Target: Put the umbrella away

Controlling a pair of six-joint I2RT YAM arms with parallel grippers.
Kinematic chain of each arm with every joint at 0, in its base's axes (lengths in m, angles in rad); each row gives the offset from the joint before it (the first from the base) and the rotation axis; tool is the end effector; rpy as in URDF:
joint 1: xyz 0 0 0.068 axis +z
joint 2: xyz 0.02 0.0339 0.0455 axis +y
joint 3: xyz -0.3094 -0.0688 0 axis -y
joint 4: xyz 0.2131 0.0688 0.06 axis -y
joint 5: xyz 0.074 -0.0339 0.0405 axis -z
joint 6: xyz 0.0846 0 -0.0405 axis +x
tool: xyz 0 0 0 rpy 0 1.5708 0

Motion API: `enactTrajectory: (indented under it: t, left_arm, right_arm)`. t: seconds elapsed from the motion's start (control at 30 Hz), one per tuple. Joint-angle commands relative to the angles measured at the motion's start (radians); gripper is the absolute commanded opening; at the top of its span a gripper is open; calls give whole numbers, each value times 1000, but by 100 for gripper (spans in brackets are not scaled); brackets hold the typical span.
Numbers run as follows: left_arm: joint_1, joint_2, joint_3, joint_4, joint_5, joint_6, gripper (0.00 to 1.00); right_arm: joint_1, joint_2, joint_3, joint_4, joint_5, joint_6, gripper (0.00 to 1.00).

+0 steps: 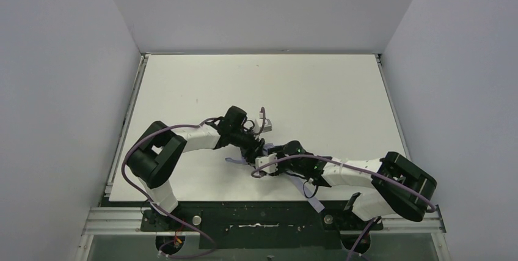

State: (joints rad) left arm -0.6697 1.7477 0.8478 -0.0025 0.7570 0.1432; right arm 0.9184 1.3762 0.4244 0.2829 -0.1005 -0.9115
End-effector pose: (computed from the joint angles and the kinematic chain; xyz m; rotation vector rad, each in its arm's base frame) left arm 0.2288 -0.2553 0.1821 1.2790 2.1160 -1.1617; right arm 0.1491 0.2092 0.1802 -1.8066 1.3214 0.1163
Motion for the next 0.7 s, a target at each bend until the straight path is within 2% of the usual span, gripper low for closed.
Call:
enactTrajectory:
  t: [0.0,0.07,0.17,0.27,0.33,0.43,0.53,0.67]
  left_arm:
    - [-14,16,46,-74,-7,48,38]
    - [-17,15,47,-86,-33,58,26]
    - [-18,10,49,-102,-62,78,16]
    - [-17,11,63,-127,-86,90,1]
    - [-18,16,73,-144,-95,98,0]
    - [-19,16,76,-147,-117,95,0]
    - [-20,13,77,-150,-138,89,0]
    - [-24,11,82,-149,-180,68,0]
  right_arm:
    - [7,-69,8,42,14,32,36]
    - [7,-99,25,-17,10,36,46]
    - [8,-173,44,-96,18,71,59]
    - [9,-290,59,-162,36,181,69]
    - [16,-373,67,-199,62,306,73]
    - [20,-504,78,-271,137,560,74]
    - [22,-605,125,-446,256,851,73]
    - [21,-664,171,-676,413,1243,65]
